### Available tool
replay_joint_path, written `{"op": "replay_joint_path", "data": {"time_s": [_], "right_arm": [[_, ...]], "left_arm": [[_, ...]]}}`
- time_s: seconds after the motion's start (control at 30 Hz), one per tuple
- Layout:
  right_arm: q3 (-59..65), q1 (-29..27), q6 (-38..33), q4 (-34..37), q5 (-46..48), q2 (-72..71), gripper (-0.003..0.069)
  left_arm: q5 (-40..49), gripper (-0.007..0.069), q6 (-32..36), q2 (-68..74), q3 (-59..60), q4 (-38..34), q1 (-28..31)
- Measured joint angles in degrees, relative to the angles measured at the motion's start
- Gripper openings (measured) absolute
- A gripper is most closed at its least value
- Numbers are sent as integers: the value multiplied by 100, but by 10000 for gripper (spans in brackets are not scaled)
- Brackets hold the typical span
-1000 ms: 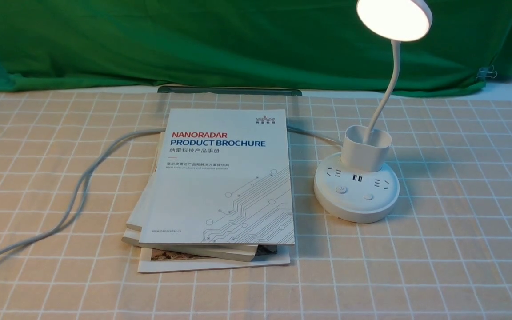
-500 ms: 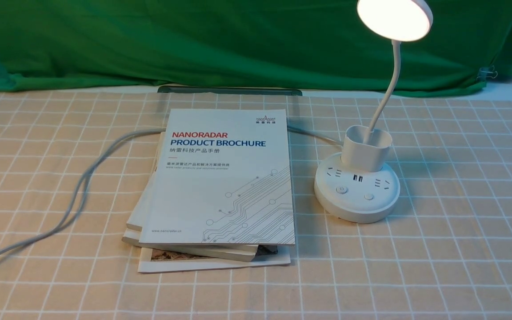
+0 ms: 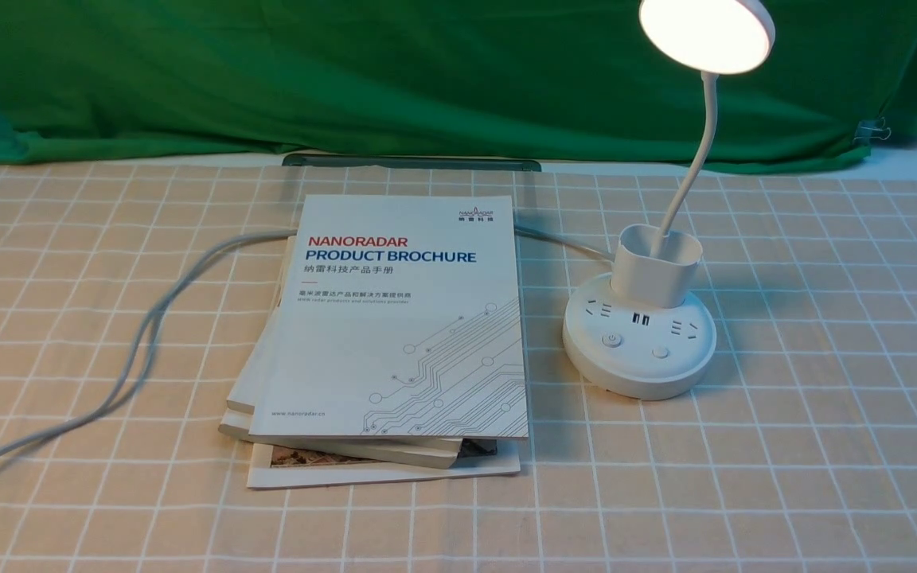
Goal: Turn on the table lamp on the light coffee tablecloth with your hand.
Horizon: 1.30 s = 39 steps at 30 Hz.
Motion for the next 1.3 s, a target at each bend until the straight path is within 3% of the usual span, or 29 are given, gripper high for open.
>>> {"op": "replay_joint_path", "data": {"time_s": [1.3], "right_arm": [[0, 0, 24, 0, 17, 0, 238]], "left_arm": [[0, 21, 0, 0, 0, 0, 0]]}}
